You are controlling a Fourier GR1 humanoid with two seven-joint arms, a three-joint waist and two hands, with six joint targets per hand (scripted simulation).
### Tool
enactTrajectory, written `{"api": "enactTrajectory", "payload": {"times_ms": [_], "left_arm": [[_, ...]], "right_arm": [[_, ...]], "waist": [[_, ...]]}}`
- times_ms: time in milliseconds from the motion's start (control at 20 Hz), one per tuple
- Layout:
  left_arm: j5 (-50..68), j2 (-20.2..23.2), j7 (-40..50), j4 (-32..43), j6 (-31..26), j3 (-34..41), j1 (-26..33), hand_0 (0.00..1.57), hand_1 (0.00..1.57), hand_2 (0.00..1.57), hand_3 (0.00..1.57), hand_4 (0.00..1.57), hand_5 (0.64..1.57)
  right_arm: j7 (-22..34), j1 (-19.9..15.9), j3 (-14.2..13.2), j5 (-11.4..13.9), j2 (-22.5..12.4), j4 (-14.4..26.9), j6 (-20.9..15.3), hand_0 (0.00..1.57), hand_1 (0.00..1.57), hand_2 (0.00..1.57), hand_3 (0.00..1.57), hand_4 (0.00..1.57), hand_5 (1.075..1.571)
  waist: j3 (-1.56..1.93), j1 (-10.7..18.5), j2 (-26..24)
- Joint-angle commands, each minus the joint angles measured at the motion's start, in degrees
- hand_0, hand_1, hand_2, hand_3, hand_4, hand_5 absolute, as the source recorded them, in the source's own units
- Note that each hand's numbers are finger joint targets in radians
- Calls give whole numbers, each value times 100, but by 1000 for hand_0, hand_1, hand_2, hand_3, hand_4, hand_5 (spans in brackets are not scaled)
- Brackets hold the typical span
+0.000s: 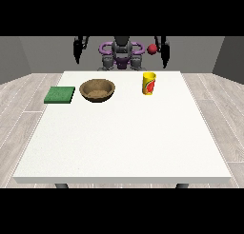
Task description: Pick the cup and pour the ball into the bowl, then pick the bowl and place it on the pad
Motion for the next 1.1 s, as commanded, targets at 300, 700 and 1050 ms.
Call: {"api": "enactTrajectory", "payload": {"times_ms": [300, 700, 1050], "left_arm": [[668, -376, 1308, -942, -30, -134, 324, 0, 0, 0, 0, 664, 1566], [629, -337, 3278, -2362, 641, -317, -58, 0, 0, 0, 0, 600, 1563], [182, -506, 1392, -1883, 587, -529, -282, 0, 0, 0, 0, 609, 1555]], "right_arm": [[1352, 290, -341, -698, 36, -706, -49, 0, 0, 0, 0, 875, 1533], [2867, 399, -109, -641, 62, -2092, -499, 0, 0, 0, 0, 817, 1540], [1899, -309, -767, -934, -198, -1909, -209, 0, 0, 0, 0, 716, 1540]], "waist": [[90, 37, -2257], [87, -28, -2071], [85, 29, -316]]}}
